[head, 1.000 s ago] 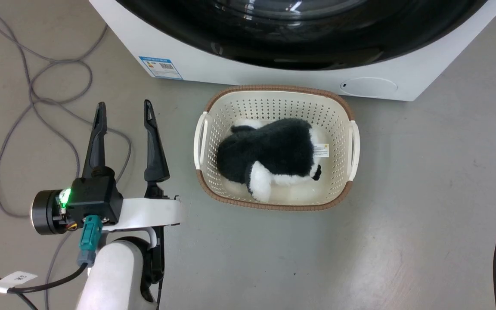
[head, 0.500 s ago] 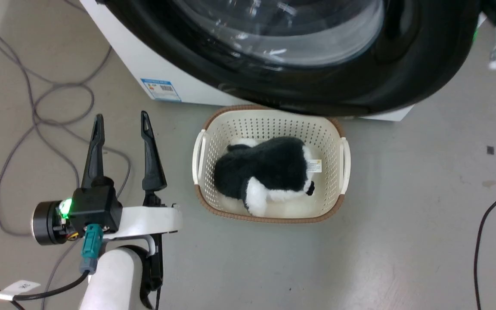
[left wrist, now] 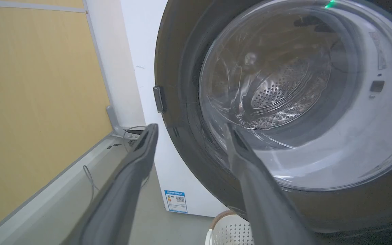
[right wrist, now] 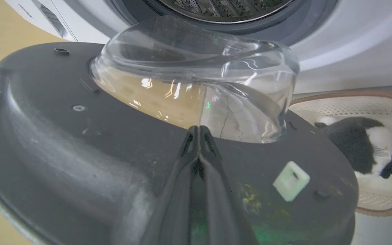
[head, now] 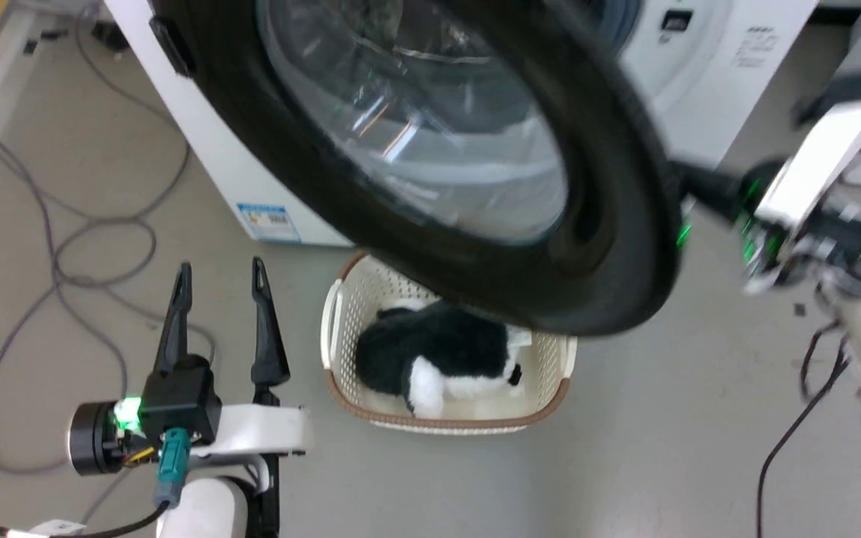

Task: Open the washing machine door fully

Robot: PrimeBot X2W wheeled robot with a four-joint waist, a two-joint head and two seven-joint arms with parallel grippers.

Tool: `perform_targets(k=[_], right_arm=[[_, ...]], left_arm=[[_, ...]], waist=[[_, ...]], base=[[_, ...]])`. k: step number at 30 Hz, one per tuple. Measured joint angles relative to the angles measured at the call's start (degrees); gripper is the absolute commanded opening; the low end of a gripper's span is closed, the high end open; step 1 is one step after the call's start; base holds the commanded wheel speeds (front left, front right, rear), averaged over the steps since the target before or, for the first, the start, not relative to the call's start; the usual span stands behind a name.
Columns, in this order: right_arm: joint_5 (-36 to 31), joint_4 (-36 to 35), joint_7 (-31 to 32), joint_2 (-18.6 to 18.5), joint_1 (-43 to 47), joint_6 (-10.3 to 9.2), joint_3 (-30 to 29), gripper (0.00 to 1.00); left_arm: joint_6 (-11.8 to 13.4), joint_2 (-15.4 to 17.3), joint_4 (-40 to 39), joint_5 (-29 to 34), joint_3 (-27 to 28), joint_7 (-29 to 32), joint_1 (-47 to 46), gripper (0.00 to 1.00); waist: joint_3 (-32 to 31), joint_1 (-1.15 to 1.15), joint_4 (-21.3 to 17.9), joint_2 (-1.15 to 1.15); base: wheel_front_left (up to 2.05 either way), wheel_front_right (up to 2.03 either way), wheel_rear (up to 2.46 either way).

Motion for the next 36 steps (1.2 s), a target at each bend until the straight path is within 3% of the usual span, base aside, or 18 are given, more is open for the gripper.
perform_targets(k=[16, 29, 34, 36], right_arm=[[2.2, -17.4, 1.5, 5.4, 19.5, 0.0, 3.8, 0.0], [-0.5, -26.8, 2.6, 10.0, 27.5, 0.0, 11.2, 0.0], [-0.8, -28.4, 1.6, 11.3, 30.3, 0.0, 12.1, 0.0], [-2.1, -30.2, -2.3, 11.3, 31.4, 0.0, 10.4, 0.0]], left_arm=[[-1.1, 0.1, 2.8, 1.0, -0.3, 0.0, 4.7, 1.0], [-1.0, 0.7, 3.9, 1.4, -0.6, 0.0, 6.2, 1.0], [-0.9, 0.8, 4.3, 1.2, -0.4, 0.0, 6.9, 1.0], [-0.8, 0.8, 4.4, 1.0, -0.3, 0.0, 7.4, 1.0]], waist=[[-7.4, 0.0, -1.3, 0.0], [-9.8, 0.0, -1.4, 0.0], [-10.8, -0.01, -1.6, 0.0], [-11.3, 0.0, -1.7, 0.0]], base=[[0.0, 0.0, 0.0], [0.0, 0.0, 0.0], [0.0, 0.0, 0.0], [0.0, 0.0, 0.0]])
